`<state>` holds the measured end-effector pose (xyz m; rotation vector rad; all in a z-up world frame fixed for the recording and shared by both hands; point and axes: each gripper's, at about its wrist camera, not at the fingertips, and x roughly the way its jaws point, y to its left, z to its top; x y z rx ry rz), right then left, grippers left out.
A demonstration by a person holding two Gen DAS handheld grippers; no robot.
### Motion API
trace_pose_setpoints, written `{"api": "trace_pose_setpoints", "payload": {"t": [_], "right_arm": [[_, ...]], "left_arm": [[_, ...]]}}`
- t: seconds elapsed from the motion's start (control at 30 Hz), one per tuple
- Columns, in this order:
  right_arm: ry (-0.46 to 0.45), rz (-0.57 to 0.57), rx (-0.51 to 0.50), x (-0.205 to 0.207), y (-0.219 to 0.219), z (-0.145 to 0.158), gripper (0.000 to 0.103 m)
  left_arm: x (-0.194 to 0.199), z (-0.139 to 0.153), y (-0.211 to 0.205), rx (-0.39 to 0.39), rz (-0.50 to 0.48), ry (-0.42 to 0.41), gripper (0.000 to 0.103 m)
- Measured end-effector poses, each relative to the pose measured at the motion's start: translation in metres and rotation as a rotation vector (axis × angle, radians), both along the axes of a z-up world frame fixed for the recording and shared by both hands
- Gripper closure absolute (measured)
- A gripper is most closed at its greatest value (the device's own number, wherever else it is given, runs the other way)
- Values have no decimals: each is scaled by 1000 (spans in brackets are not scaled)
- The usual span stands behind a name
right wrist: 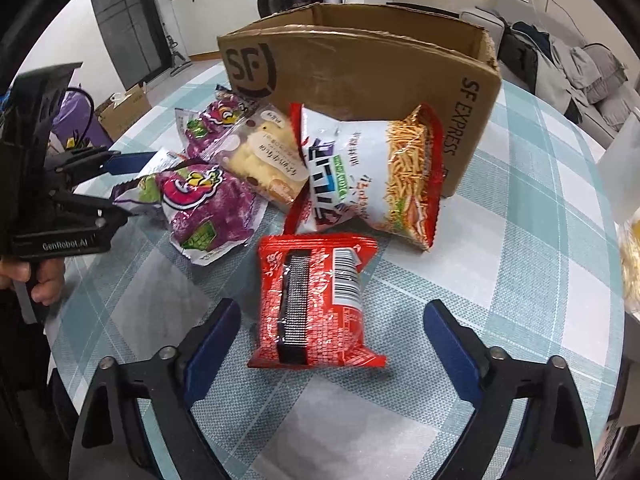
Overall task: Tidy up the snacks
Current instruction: 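Grasp the red noodle pack with the right tool while the left tool grasps the white snack bag, then lift both held snacks and carry them over the open cardboard box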
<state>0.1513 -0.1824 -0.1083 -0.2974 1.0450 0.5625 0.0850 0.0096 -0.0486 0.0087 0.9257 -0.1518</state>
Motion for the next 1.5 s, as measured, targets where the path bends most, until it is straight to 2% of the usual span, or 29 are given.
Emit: {"api": "trace_pose_setpoints", "payload": {"t": [0.03,0.07,0.47,0.8,1.5], "right_arm": [[4,4,3,-1,2,-1,17],[6,7,4,-2,3,-1,19],[-9,39,24,-9,4,2,54],[-23,47,42,-13,0,6,58],[-102,49,134,-23,-16,49,58]], "left_arm": [[-1,2,-1,7,0,-10,48],[-2,4,-1,11,0,-17,61],[-10,19,-2,46,14,-67,61],[-11,21,-1,43,20,-75,61],[-24,48,7,-33,24,-141,63]]}}
